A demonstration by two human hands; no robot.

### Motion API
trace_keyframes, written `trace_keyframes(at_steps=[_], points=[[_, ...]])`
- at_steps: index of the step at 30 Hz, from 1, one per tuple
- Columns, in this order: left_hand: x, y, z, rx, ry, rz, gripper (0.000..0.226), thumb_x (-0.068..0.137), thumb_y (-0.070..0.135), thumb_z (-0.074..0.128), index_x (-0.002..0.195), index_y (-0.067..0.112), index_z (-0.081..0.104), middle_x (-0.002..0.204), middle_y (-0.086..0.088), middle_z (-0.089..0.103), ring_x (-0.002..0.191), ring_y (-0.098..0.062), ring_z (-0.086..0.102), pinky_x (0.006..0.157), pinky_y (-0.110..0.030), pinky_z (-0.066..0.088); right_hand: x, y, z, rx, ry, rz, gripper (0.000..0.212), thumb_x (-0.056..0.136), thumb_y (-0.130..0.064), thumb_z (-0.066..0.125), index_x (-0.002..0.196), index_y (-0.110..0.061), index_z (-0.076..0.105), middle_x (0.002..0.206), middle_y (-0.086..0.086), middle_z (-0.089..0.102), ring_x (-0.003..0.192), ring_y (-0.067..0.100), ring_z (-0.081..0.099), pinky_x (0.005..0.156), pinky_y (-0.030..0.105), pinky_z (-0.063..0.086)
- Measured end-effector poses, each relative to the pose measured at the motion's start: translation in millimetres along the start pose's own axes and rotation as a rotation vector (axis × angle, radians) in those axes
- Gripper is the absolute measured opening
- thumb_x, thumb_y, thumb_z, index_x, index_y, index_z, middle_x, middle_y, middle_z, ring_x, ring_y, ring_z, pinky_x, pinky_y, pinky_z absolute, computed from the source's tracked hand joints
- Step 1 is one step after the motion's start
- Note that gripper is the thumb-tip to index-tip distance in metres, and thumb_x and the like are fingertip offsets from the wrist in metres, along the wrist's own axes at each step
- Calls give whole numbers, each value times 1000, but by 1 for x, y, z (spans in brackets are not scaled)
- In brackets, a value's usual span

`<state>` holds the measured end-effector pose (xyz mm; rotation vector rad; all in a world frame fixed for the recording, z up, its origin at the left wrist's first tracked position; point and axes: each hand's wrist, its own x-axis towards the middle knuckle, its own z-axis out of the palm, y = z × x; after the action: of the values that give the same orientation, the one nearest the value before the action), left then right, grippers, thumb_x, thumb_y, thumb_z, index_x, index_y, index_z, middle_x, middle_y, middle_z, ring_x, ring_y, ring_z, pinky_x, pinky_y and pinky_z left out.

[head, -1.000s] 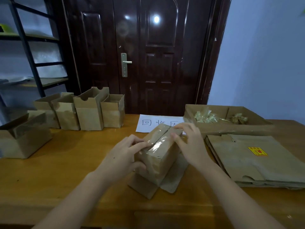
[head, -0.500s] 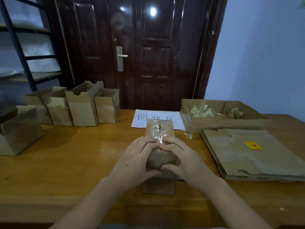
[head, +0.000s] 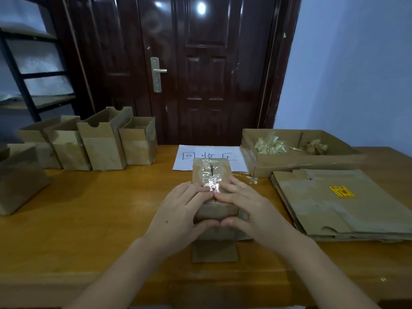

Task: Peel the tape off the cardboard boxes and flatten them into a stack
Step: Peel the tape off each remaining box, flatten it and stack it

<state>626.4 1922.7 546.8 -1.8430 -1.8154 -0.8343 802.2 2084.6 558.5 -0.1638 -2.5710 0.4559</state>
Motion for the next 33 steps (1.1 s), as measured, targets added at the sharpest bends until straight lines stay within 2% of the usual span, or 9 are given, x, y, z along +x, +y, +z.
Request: trace_keyframes(at_steps=[2, 5, 8, 12, 16, 22, 25, 28, 33], points=[[1, -1, -1, 11, -14, 8, 62, 91, 67, 60, 136, 24, 56, 136, 8, 57, 131, -13, 49, 121, -20, 17, -4, 2, -1, -30, -8, 9, 67, 91, -45, 65, 152, -49, 36, 165, -17, 26, 155, 3, 11, 122, 34, 23], [4, -4, 1, 24, -18, 36, 65, 87, 69, 63, 136, 27, 55, 137, 8, 53, 133, -16, 45, 122, -21, 15, -8, 1, -1, 104, -17, 144, 87, 85, -47, 74, 152, -56, 21, 163, -29, 20, 151, -2, 21, 121, 42, 34], [7, -2, 5, 13, -17, 78, 64, 85, 66, 66, 132, 26, 55, 140, 9, 50, 139, -11, 39, 126, -26, 13, -7, 0, -3, 131, -45, 174, 95, 77, -43, 84, 148, -56, 22, 162, -32, 20, 150, -5, 21, 121, 40, 35], [9, 3, 11, -60, -24, 25, 67, 81, 63, 73, 134, 27, 53, 142, 11, 51, 140, -8, 40, 123, -34, 27, -7, 1, 1, 14, -51, 100, 102, 74, -33, 89, 149, -47, 21, 161, -36, 9, 152, -7, 5, 120, 28, 25], [9, 5, 13, -71, -13, 20, 64, 85, 57, 72, 138, 27, 57, 142, 8, 58, 140, -11, 45, 125, -31, 24, -7, 4, 7, 8, -8, 83, 104, 75, -33, 88, 152, -46, 20, 160, -39, 8, 153, -5, 6, 118, 28, 24], [7, 3, 13, -26, 21, 70, 53, 91, 51, 69, 135, 20, 65, 140, 4, 63, 137, -13, 51, 121, -33, 33, -6, 3, 9, 42, 11, 99, 104, 77, -35, 87, 150, -55, 16, 160, -37, 13, 153, -5, 8, 117, 30, 27], [9, 2, 10, -1, 44, 99, 47, 95, 47, 66, 132, 18, 69, 136, 2, 66, 134, -14, 54, 120, -32, 35, -7, 2, 8, 28, 13, 105, 100, 77, -33, 88, 150, -48, 22, 161, -32, 16, 153, -4, 9, 118, 32, 29], [11, 2, 7, -12, 55, 108, 42, 100, 45, 58, 130, 18, 70, 135, 2, 67, 134, -12, 54, 122, -26, 29, -7, 1, 8, 30, 16, 101, 99, 76, -32, 88, 150, -46, 24, 162, -30, 19, 153, -3, 10, 119, 34, 29], [9, -1, 9, -97, 68, 74, 40, 101, 42, 61, 132, 18, 68, 137, 3, 65, 138, -10, 51, 120, -33, 36, -7, 1, 7, 41, 21, 100, 96, 77, -32, 87, 150, -44, 26, 162, -29, 21, 153, -3, 10, 118, 30, 26]])
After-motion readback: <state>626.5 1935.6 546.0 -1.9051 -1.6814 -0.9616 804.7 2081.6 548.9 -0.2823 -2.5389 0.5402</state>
